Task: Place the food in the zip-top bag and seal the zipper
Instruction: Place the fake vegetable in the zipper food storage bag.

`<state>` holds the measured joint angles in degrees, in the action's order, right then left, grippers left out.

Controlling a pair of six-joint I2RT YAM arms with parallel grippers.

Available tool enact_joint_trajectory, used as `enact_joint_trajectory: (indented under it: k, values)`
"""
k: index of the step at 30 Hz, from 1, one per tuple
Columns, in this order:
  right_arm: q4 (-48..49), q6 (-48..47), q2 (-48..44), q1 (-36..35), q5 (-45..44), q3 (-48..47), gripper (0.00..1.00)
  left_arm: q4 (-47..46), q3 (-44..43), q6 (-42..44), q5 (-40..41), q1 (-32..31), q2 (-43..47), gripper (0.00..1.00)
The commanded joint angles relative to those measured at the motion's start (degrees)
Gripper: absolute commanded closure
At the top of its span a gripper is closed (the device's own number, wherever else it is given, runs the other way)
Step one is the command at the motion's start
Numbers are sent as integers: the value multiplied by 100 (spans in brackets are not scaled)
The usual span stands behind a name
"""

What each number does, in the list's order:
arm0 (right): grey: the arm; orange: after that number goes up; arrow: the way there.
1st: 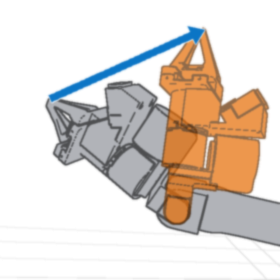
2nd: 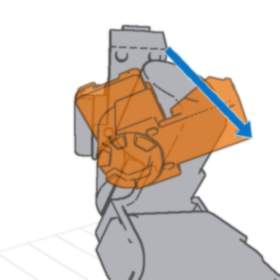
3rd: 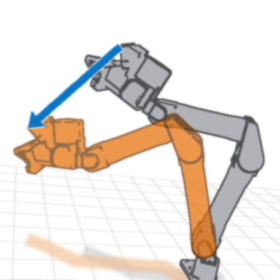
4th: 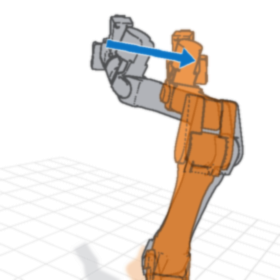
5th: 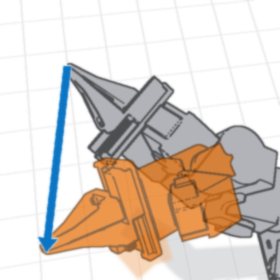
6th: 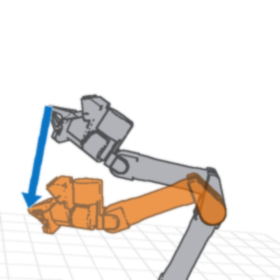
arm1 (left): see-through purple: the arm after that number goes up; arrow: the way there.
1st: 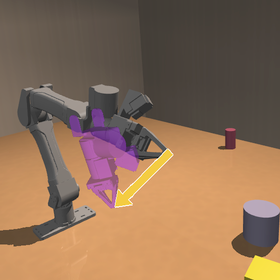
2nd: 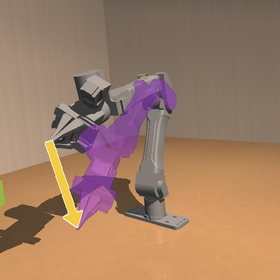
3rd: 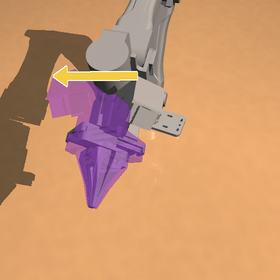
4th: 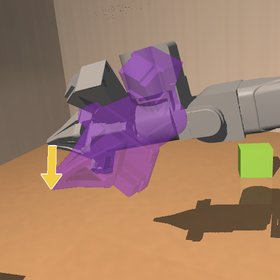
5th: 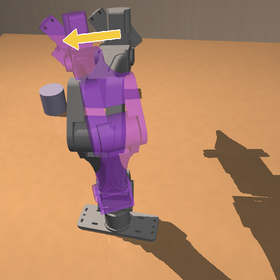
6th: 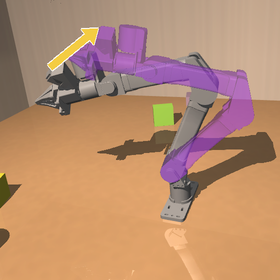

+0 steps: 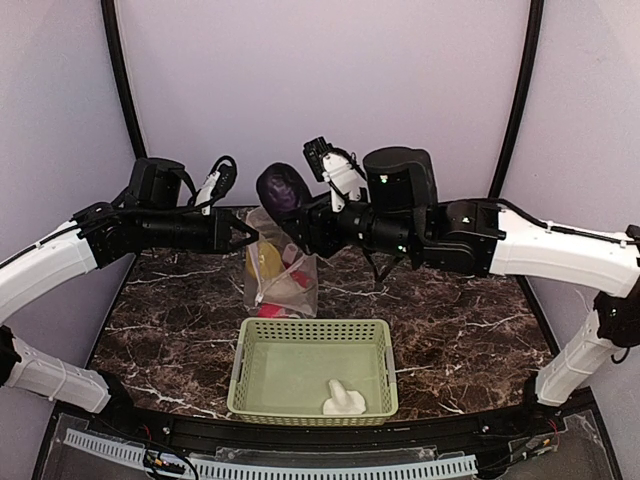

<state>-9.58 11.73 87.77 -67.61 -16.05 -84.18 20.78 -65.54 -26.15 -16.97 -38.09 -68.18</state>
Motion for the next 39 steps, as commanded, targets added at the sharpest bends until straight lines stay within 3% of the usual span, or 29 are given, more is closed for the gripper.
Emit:
enact_joint_trajectory:
  k: [1,21,39]
  values:
    - [1188,-248,146,175,261,-41,40,-64,33,43,-115,43,68,99]
    - [1775,-358,938,513,720,198,39,-107,-3,-31,-114,43,9,99]
    - [1588,-233,625,526,429,818,24,-21,-108,22,-24,38,17,99]
